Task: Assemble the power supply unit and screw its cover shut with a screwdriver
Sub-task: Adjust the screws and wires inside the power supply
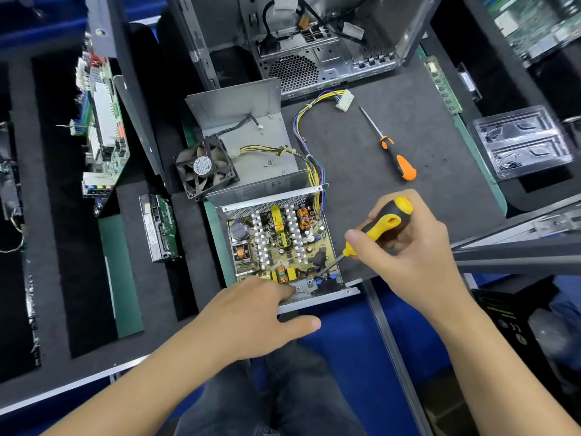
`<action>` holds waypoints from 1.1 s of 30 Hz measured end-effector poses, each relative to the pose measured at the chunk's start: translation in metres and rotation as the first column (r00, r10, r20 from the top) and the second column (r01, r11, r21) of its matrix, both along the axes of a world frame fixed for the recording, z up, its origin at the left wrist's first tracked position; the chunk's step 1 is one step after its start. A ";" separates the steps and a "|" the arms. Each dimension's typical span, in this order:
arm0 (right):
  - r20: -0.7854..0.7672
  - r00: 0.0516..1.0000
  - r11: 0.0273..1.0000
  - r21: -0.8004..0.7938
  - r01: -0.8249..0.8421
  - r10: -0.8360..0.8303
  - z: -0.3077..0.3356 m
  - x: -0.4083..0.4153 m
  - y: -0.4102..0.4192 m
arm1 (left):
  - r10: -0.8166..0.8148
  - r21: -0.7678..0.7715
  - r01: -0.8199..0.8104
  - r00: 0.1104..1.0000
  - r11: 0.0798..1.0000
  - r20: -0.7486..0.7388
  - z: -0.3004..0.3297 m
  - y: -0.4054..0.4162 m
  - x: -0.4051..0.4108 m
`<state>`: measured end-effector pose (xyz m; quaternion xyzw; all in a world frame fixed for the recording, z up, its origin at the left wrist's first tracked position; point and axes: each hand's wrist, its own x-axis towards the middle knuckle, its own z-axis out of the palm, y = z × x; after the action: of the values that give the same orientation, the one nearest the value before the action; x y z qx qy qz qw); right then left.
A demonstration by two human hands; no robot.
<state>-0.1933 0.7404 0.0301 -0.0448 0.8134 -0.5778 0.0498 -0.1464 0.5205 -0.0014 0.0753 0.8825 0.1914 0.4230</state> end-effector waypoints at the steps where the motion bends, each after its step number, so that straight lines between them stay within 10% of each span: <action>1: -0.015 1.000 1.000 0.016 -0.006 0.006 -0.001 0.000 0.000 | -0.038 -0.027 0.037 0.999 0.999 -0.010 0.001 0.001 -0.002; 33: -0.079 0.982 0.974 0.161 -0.159 0.173 -0.020 0.008 -0.007 | -0.276 -0.110 0.268 0.959 0.957 -0.061 0.001 0.014 -0.017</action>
<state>-0.1850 0.7329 0.0101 -0.1353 0.8503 -0.5046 0.0634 -0.1629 0.5347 -0.0004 0.1818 0.8876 0.0835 0.4150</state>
